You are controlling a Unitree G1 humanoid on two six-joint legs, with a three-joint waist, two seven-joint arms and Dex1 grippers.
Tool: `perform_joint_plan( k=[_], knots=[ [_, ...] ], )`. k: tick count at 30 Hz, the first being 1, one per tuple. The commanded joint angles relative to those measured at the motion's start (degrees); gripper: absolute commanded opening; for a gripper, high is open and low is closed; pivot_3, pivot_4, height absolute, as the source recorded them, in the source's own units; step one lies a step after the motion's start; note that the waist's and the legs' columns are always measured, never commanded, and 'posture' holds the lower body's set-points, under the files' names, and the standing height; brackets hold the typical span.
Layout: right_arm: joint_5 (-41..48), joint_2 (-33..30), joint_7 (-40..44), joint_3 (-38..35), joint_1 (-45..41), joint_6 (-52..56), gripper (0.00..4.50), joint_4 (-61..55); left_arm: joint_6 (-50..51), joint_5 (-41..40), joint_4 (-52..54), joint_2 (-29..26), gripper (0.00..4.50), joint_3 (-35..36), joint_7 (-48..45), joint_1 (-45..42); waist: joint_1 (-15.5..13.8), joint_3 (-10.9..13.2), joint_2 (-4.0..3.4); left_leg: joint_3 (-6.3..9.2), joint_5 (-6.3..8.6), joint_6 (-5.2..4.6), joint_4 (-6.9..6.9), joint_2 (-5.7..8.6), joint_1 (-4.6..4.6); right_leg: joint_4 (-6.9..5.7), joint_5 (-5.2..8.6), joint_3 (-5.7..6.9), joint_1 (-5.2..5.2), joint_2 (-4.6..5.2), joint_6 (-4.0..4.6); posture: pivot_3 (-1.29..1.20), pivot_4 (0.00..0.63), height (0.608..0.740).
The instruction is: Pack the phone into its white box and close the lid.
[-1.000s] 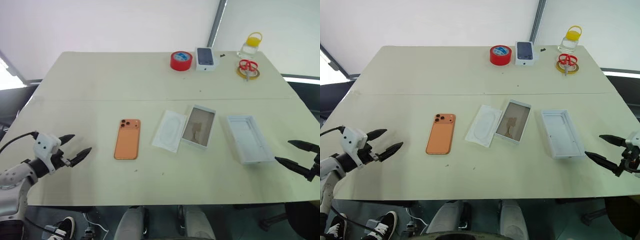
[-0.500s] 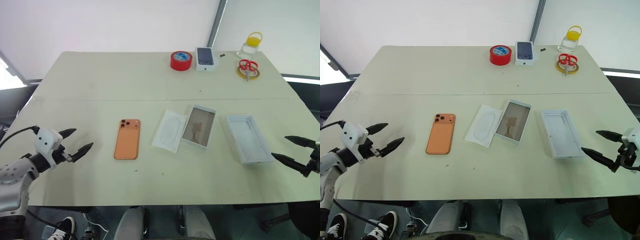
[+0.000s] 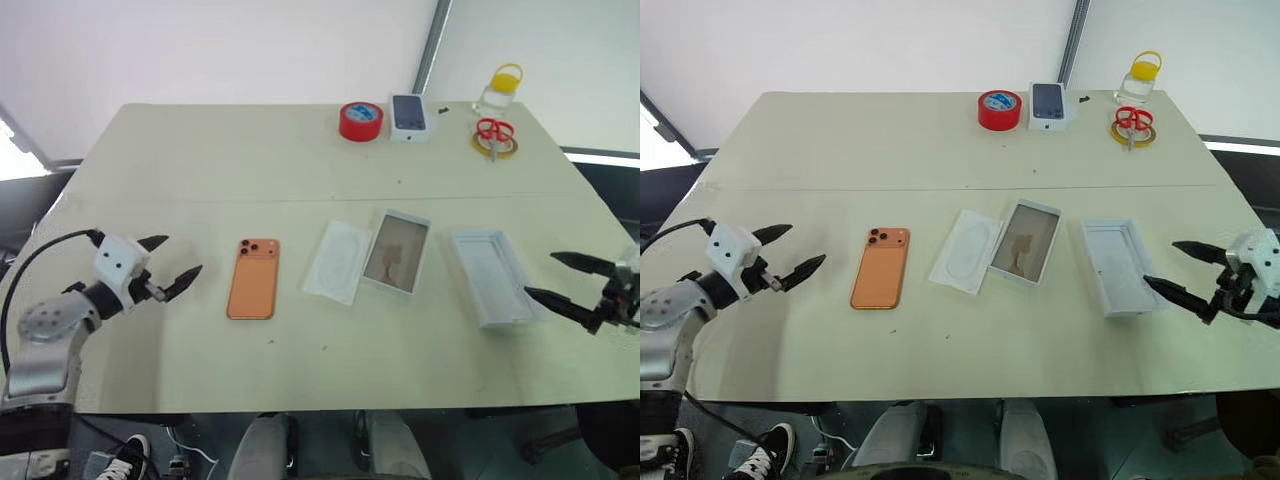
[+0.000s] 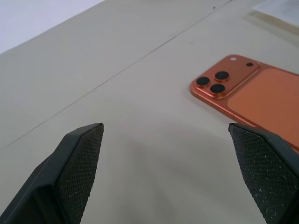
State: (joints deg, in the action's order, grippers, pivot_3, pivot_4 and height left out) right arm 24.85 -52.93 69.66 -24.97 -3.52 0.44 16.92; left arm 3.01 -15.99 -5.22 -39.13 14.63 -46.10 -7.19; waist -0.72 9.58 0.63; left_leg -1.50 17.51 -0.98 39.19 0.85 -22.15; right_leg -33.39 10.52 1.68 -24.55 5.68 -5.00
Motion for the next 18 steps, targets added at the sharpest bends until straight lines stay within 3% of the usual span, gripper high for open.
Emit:
perform_joint_plan(
  k=[1,5,11,18],
  knots=[
    [1.07,2.43,-2.38,4.21,-3.01,2.69,4.46,-9.25,5.22,1.02,3.76,1.64,4.50,-3.58,3.09,-4.33,-0.01,0.01,0.00,-0.01,0.00,0.00,0.01,0.01,0.00,-0.02,-0.01,-0.01,0.00,0.00,-0.01,0.00,0.150,0.740],
    [-1.26,5.38,-4.59,9.61,-7.43,2.24,4.46,-13.25,15.64,-0.84,6.32,4.92,4.50,-8.68,3.86,-9.83,-0.15,0.01,0.01,0.01,-0.02,0.01,0.03,0.04,-0.02,-0.06,-0.02,0.01,0.01,-0.01,-0.02,0.00,0.150,0.740],
    [-3.83,10.51,-6.27,18.38,-13.87,2.93,4.46,-16.62,42.38,-10.44,12.04,8.82,4.50,-15.25,2.89,-17.40,0.15,0.04,0.06,0.04,-0.03,-0.01,0.04,0.11,-0.04,-0.05,-0.14,0.00,0.01,-0.04,-0.24,0.00,0.150,0.740],
    [-6.27,11.30,-5.63,19.72,-14.99,-1.48,4.46,-11.82,68.35,-17.88,8.95,16.20,4.50,-15.58,9.30,-26.98,-0.10,0.08,0.13,0.17,-0.05,0.00,0.06,0.20,-0.04,-0.11,-0.13,0.02,0.07,-0.08,-0.26,0.00,0.150,0.740]
  ],
)
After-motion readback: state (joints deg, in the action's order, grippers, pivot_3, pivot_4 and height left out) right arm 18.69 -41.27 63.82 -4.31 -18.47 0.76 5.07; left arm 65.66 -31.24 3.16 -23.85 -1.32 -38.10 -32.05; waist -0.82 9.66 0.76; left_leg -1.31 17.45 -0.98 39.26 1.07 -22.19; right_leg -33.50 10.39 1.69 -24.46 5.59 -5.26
